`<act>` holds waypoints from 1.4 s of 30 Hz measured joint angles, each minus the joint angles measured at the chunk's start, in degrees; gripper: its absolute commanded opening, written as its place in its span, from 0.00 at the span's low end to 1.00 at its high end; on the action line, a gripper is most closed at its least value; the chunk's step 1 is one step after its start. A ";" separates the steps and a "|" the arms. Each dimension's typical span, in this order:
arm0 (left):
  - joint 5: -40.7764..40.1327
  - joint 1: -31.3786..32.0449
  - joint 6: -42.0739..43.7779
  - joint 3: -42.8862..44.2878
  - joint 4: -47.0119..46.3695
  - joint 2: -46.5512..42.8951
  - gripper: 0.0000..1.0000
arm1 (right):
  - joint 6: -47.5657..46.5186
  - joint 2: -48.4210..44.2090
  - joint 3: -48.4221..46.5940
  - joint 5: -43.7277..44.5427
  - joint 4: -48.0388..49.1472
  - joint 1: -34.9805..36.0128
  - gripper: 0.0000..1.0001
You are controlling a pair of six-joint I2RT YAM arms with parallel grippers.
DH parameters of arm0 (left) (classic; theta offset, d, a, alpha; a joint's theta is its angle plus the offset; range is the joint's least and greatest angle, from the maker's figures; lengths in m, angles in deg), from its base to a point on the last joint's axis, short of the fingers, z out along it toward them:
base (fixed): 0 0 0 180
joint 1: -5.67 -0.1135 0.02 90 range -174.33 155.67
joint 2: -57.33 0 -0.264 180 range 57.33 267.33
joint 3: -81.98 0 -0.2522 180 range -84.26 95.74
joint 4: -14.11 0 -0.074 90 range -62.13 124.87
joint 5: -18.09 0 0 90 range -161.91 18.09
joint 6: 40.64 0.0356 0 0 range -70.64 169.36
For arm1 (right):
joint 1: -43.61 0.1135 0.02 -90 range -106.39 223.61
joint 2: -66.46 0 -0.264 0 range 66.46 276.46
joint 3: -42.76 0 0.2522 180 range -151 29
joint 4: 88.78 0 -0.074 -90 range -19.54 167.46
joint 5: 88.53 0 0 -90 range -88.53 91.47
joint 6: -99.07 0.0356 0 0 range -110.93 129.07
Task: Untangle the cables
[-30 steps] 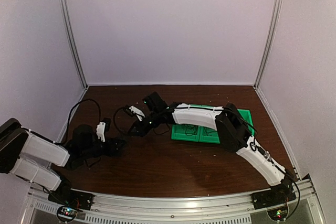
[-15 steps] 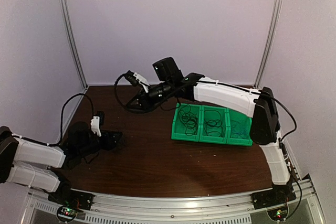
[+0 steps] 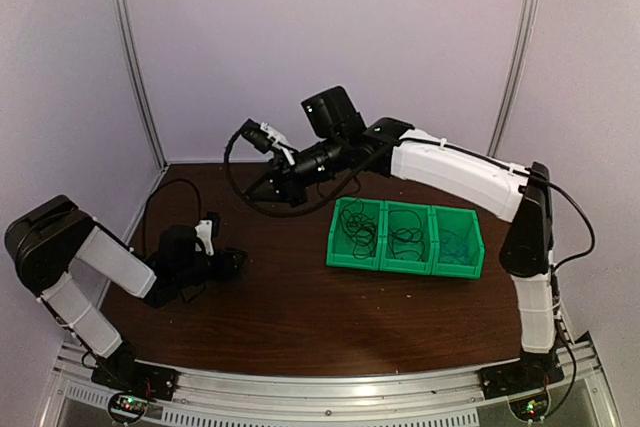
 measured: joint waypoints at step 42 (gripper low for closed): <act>-2.27 0.00 1.99 7.82 18.14 -15.80 0.58 | -17.44 -28.92 20.72 7.02 -6.16 -23.54 0.00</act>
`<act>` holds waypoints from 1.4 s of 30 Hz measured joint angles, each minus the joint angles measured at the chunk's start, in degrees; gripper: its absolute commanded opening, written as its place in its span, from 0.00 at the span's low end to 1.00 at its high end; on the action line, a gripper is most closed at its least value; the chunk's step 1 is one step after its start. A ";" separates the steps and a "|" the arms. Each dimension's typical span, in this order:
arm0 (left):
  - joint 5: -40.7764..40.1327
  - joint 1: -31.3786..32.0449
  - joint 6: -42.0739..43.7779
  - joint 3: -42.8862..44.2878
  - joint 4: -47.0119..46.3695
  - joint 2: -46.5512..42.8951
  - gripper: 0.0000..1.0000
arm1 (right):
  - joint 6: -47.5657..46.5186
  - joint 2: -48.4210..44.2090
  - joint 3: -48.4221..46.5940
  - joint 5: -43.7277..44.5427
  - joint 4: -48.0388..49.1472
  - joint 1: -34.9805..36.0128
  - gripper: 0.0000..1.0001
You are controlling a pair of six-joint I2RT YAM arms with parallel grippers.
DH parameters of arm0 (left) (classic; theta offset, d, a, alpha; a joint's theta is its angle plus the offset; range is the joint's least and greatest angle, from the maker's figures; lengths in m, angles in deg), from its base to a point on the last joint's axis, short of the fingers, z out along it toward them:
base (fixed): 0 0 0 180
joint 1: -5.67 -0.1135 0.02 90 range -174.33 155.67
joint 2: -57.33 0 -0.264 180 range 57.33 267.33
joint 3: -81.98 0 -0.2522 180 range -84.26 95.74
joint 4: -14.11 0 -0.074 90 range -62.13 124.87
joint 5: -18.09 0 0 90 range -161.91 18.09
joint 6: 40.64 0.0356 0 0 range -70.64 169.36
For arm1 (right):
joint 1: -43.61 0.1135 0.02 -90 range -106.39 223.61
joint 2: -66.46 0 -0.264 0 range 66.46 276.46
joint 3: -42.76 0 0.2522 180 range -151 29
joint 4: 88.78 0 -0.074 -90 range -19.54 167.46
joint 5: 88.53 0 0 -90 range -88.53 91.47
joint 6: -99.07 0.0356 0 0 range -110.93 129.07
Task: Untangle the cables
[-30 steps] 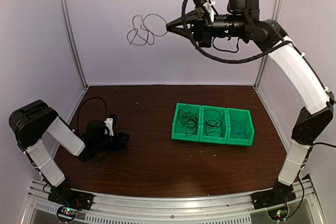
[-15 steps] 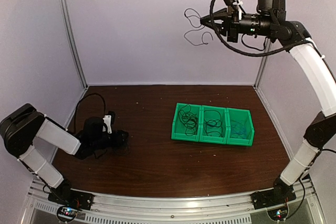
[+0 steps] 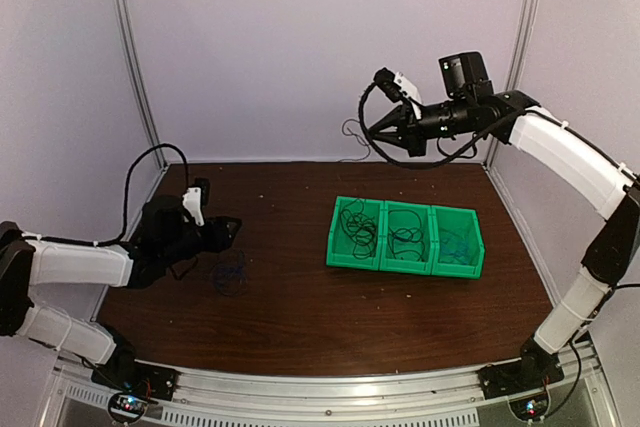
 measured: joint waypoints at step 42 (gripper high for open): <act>-7.50 -0.50 -0.35 -0.76 7.52 -1.44 0.71 | -4.07 24.68 4.55 14.27 -1.66 0.00 0.38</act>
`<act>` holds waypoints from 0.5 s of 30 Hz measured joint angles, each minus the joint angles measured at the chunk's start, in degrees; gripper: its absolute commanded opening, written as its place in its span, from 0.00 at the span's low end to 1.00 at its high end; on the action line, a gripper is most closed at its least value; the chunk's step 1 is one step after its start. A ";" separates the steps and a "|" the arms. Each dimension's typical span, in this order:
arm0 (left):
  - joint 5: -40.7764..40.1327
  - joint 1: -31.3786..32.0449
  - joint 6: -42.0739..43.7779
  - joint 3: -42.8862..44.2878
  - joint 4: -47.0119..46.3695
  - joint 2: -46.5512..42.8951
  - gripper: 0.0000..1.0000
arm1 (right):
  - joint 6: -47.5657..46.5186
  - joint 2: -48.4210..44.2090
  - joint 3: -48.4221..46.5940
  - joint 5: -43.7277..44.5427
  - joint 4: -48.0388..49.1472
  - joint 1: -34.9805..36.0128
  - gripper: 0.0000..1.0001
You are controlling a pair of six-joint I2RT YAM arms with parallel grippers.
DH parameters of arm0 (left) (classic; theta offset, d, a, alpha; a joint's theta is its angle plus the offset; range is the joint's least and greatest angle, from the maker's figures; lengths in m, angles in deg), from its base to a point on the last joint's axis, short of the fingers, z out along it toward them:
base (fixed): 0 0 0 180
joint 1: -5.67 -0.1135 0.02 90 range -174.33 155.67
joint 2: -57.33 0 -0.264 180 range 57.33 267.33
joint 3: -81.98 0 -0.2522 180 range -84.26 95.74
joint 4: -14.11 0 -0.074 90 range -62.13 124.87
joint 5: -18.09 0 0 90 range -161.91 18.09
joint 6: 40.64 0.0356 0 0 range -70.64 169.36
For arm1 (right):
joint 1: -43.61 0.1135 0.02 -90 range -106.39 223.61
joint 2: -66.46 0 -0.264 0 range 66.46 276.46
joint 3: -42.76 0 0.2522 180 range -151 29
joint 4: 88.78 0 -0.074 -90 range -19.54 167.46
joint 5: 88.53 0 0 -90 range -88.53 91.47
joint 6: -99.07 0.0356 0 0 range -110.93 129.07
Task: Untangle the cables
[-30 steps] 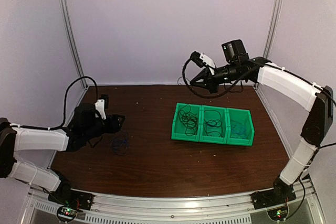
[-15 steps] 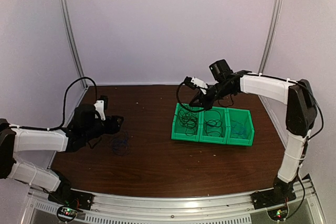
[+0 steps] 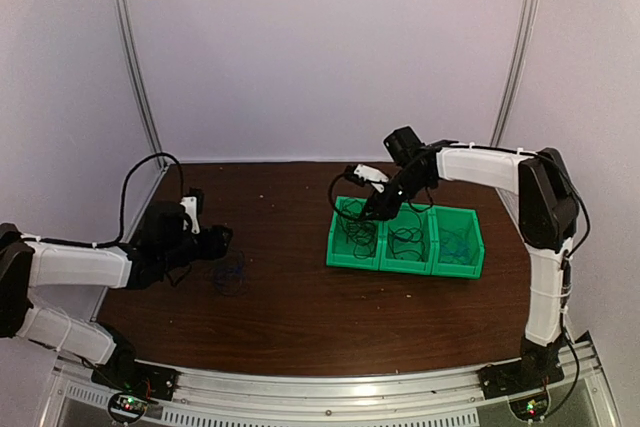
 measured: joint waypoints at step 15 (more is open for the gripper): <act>4.94 -1.86 -3.08 -1.11 2.12 9.20 0.54 | -0.63 -9.29 -1.14 6.16 0.79 7.56 0.43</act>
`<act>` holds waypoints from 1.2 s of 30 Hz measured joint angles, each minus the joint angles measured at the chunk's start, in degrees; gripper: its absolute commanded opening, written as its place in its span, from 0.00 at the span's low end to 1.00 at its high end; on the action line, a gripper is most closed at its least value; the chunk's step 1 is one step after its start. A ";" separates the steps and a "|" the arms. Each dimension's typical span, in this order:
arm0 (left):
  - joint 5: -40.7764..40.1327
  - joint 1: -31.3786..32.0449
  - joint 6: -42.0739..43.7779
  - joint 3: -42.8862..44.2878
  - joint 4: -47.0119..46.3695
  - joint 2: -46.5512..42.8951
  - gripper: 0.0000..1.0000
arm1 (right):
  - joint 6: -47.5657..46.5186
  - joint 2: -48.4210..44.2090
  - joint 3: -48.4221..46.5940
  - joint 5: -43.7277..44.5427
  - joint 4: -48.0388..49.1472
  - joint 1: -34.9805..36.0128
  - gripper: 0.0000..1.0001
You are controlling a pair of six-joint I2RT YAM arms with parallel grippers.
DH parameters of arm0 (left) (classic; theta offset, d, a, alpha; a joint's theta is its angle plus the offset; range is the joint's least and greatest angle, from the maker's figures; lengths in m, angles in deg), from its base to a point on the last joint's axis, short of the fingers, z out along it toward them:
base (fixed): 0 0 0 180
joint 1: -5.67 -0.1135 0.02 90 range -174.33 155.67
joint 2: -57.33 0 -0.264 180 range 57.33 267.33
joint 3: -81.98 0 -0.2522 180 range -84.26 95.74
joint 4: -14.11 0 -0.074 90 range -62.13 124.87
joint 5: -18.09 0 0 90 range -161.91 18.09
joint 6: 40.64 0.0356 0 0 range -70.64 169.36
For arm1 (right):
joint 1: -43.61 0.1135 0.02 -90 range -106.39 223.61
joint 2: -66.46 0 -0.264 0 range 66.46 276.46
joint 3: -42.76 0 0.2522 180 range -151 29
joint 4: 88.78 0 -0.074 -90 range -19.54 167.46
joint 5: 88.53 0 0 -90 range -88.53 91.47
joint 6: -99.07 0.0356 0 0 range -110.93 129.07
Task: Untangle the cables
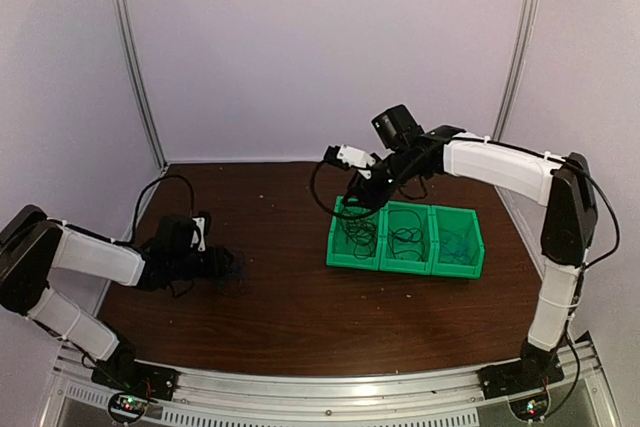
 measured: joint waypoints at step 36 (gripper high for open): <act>7.82 -1.44 8.28 -0.76 -17.29 11.19 0.19 | 12.74 41.44 -29.22 -15.30 12.90 13.94 0.49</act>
